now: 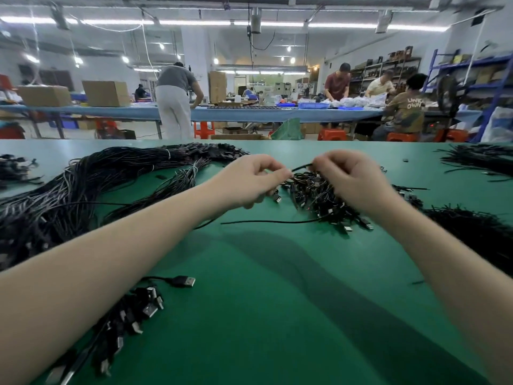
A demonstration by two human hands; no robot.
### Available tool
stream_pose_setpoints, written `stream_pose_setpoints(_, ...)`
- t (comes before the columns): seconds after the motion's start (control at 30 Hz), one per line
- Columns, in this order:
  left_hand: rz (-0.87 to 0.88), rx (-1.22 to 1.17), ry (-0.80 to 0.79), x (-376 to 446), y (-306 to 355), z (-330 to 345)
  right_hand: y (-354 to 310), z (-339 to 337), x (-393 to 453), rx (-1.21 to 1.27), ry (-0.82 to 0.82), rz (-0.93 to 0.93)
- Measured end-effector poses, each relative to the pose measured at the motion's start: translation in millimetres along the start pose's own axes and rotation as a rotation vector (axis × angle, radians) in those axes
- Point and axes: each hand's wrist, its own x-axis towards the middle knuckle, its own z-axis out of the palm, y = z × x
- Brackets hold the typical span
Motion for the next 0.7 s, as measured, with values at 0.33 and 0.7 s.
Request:
stream_pose_setpoints(0.33, -0.254, -0.355, 0.168, -34, -31, -37, 29, -99, 2, -0.793, 0.053, 0.353)
stream_pose_setpoints(0.7, -0.185, -0.631, 0.164, -26, 38, -2, -50, 14, -13, 0.328, -0.279, 0.231)
